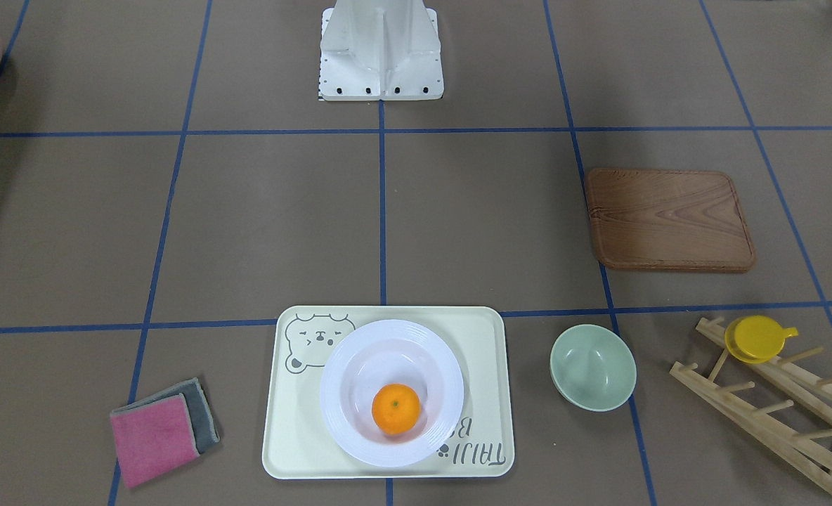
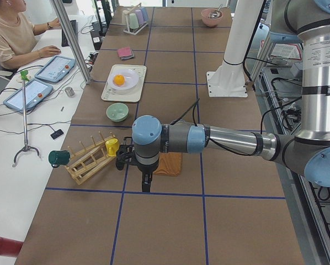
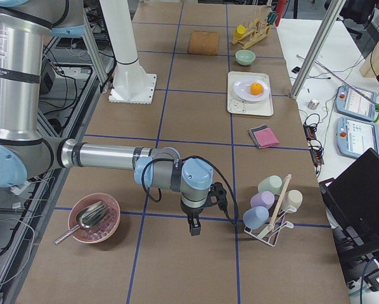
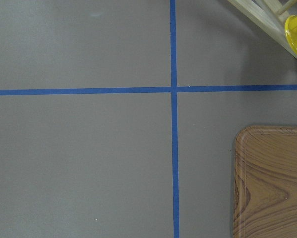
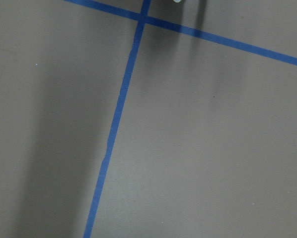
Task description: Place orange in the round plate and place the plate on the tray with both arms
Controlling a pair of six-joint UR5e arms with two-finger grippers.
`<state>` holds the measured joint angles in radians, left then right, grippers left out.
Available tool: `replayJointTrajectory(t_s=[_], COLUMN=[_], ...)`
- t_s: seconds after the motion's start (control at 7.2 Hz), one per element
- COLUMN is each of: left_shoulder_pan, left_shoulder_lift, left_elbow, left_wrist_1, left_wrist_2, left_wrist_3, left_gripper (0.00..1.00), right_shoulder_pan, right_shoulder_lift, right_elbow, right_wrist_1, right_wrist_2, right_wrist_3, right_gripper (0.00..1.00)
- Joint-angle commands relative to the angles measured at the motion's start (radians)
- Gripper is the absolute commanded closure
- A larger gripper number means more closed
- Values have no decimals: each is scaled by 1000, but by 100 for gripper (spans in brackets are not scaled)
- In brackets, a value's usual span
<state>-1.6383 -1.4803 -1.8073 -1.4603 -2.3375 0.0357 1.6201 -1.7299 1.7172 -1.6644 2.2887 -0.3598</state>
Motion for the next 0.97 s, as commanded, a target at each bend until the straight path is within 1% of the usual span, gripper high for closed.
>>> replayJointTrajectory(t_s=[0.0, 0.28, 0.83], left_shoulder_pan=[1, 0, 1], left_shoulder_lift=[0, 0, 20], left_elbow=[2, 3, 3], left_wrist_1=[0, 8, 1], left_wrist_2=[0, 0, 0], left_wrist_3=[0, 0, 0], left_gripper=[0, 0, 0], right_shoulder_pan=[1, 1, 0], right_shoulder_lift=[4, 0, 0], right_elbow=[10, 45, 50], right_wrist_1=[-3, -3, -3], right_wrist_2=[9, 11, 14], right_wrist_3=[22, 62, 64], right_gripper=[0, 0, 0])
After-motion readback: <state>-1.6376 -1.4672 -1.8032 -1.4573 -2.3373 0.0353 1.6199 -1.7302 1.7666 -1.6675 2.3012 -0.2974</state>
